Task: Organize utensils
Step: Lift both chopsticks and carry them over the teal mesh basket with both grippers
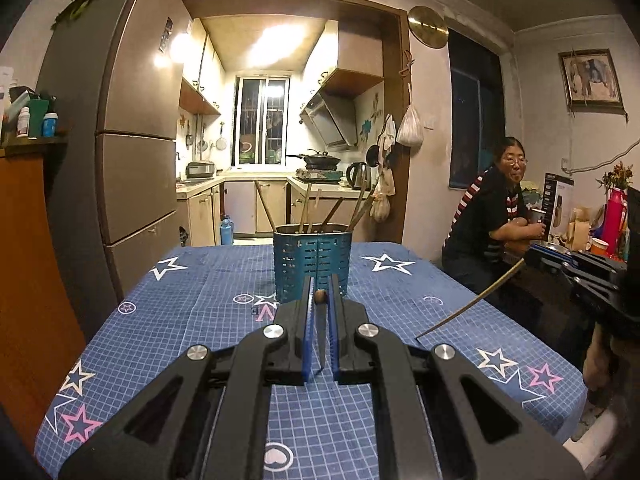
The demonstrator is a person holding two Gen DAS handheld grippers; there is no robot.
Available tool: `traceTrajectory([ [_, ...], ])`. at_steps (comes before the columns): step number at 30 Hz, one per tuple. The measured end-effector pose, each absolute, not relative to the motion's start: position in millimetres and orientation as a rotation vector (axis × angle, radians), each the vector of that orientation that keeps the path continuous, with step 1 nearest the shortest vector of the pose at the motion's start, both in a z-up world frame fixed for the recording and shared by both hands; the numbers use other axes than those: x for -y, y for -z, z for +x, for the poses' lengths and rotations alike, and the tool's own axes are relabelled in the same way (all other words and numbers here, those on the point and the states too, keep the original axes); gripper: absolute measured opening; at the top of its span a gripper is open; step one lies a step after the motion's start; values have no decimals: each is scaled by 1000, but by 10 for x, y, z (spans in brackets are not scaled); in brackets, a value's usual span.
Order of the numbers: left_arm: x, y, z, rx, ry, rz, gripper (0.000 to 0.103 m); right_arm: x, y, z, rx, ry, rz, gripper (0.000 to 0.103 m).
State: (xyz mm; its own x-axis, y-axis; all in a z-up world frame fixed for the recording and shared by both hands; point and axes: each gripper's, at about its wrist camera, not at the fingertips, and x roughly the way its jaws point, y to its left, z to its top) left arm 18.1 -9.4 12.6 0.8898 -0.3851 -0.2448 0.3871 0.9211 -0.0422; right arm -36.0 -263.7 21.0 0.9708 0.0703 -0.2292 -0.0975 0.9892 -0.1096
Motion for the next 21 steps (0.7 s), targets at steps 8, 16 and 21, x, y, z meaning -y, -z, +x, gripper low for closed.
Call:
traceTrajectory([
  [8, 59, -148, 281, -246, 399, -5, 5, 2678, -185, -95, -238, -110, -119, 8],
  [16, -16, -143, 330, -251, 378, -24, 5, 2741, -31, 74, -209, -69, -89, 7],
  [21, 0, -210, 421, -259, 386, -12, 5, 2734, -200, 103, -215, -85, -102, 7],
])
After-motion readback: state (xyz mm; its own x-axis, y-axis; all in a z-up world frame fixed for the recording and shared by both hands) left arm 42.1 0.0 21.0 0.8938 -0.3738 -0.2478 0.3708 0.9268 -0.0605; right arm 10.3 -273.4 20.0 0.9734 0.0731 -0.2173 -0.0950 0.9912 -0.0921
